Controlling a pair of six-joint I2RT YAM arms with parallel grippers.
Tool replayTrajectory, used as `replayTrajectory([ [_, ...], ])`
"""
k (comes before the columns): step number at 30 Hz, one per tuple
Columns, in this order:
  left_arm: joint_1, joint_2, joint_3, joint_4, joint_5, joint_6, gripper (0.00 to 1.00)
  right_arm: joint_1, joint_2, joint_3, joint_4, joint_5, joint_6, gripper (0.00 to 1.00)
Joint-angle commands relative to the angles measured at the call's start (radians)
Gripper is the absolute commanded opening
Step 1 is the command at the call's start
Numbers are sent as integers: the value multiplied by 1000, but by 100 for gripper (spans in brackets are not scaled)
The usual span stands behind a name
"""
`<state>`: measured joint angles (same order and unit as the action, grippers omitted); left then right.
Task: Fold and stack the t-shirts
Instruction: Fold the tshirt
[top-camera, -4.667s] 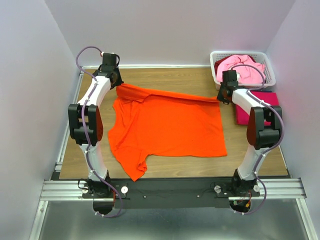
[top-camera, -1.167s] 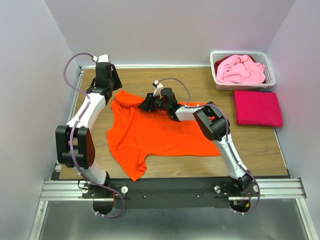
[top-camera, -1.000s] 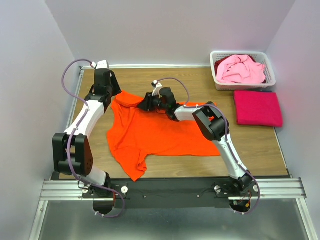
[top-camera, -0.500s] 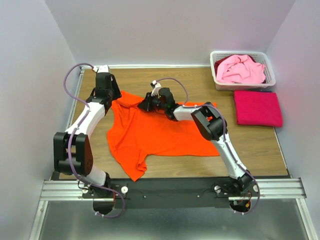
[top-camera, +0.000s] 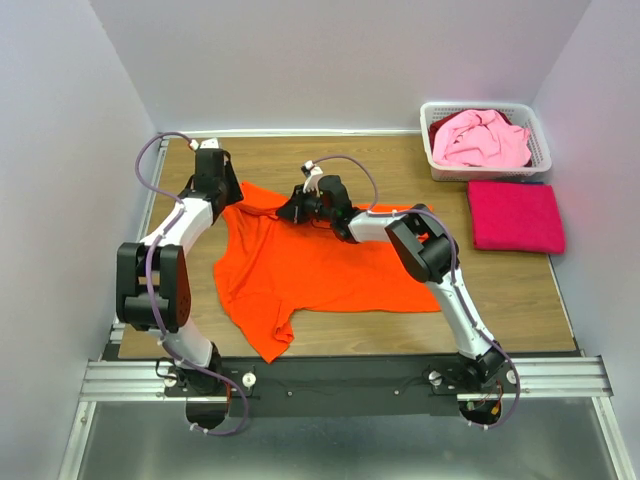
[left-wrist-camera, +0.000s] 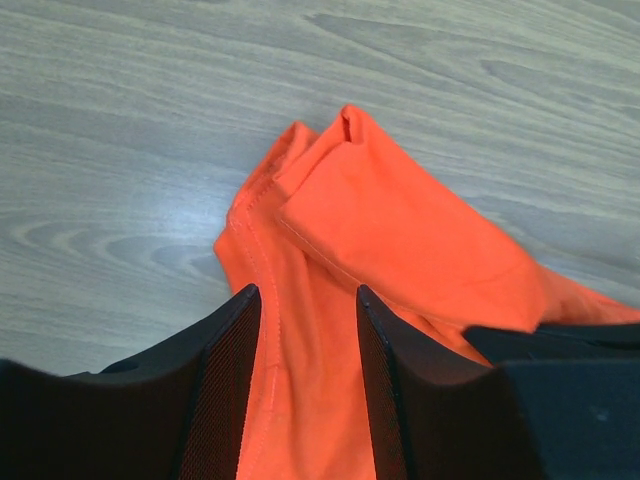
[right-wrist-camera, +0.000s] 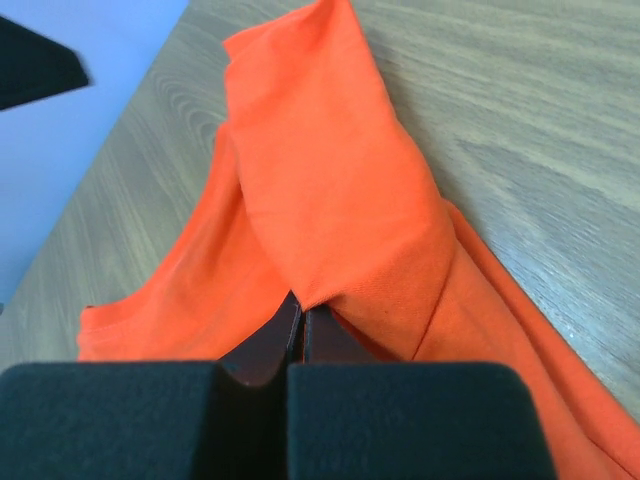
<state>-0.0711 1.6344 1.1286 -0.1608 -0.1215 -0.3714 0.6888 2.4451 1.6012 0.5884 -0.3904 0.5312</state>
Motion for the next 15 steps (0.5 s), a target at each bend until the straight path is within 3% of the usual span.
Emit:
replayTrajectory([
  [1,42,53,48,12,63,-20,53,14,-46,-9,2,-28,4,1],
  [15,120,205,60,155,255,-3,56,14,-28,12,2,-44,19,1],
])
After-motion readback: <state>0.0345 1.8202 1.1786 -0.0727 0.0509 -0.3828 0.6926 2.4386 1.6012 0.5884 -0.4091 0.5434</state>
